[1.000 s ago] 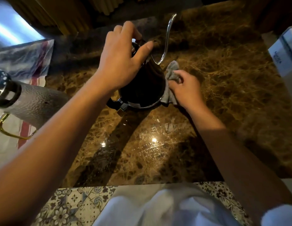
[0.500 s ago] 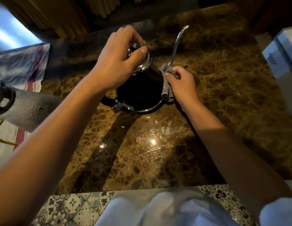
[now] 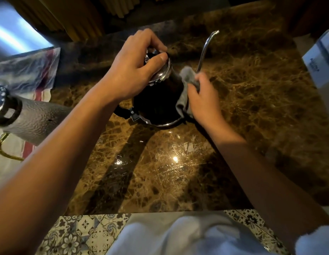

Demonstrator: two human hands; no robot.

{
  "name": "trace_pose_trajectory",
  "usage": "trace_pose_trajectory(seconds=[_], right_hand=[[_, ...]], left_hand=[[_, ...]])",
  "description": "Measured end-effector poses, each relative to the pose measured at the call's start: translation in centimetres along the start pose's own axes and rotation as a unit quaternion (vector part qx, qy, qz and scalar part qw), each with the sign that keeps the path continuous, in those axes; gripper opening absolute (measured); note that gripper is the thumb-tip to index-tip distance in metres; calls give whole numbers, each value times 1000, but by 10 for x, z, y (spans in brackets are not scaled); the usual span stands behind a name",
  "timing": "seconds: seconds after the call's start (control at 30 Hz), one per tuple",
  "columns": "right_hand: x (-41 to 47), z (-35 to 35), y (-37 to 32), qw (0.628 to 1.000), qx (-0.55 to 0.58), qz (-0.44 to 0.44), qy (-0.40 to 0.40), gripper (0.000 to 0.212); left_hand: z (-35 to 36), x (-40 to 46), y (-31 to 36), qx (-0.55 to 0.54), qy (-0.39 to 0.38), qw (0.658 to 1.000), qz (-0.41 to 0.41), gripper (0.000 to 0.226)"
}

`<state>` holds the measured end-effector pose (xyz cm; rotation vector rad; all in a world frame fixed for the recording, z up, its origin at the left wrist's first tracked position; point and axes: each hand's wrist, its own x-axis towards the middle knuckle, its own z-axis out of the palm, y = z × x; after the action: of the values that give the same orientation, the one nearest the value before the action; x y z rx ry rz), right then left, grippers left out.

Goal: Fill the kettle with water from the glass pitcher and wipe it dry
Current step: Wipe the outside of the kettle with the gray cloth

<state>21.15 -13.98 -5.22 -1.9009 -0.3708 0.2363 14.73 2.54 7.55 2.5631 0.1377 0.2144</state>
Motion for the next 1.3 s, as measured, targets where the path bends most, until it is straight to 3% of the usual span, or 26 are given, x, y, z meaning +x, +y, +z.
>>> trace_pose_trajectory(seconds=[0.13,0.3,0.37,0.57,0.67,0.73,0.87,0.93,1.03,1.13,1.2,1.3], right_hand=[[-26,4,12,999,-26,43,15,8],[-2,9,-50,990,89,-104,32,10],[-6,13,-50,988,86,-114,51,7],[-34,5,6,995,-70,67,7,9],[-42,10,-13,999,4,-27,26,5],[-49,21,-36,993,28,-112,15,14],[-69,38,-37,982,-53,-175,47,18],[-79,37,-16,975,-124,-184,25,17],[-82,22,14,978,-179,-107,-27,14],[-61,-2,29,993,-115,-26,-16,23],[-30,-12,26,997,-78,-3,0,25],[8,-15,16,993,-117,11,-32,26]], left_hand=[[0,0,-1,0,3,1000,7,21],[1,0,-1,4,11,1000,3,25],[2,1,0,6,18,1000,0,25],[3,-1,-1,5,21,1000,1,24],[4,-1,0,7,28,1000,2,27],[3,0,-2,0,24,1000,-6,28],[-2,2,-3,-72,9,996,-47,30],[-3,2,-3,-80,8,995,-52,29],[-2,2,-3,-75,8,996,-47,28],[-3,3,-4,-77,11,996,-49,27],[-2,4,-2,-81,4,996,-47,28],[0,4,2,-73,2,997,-36,26]])
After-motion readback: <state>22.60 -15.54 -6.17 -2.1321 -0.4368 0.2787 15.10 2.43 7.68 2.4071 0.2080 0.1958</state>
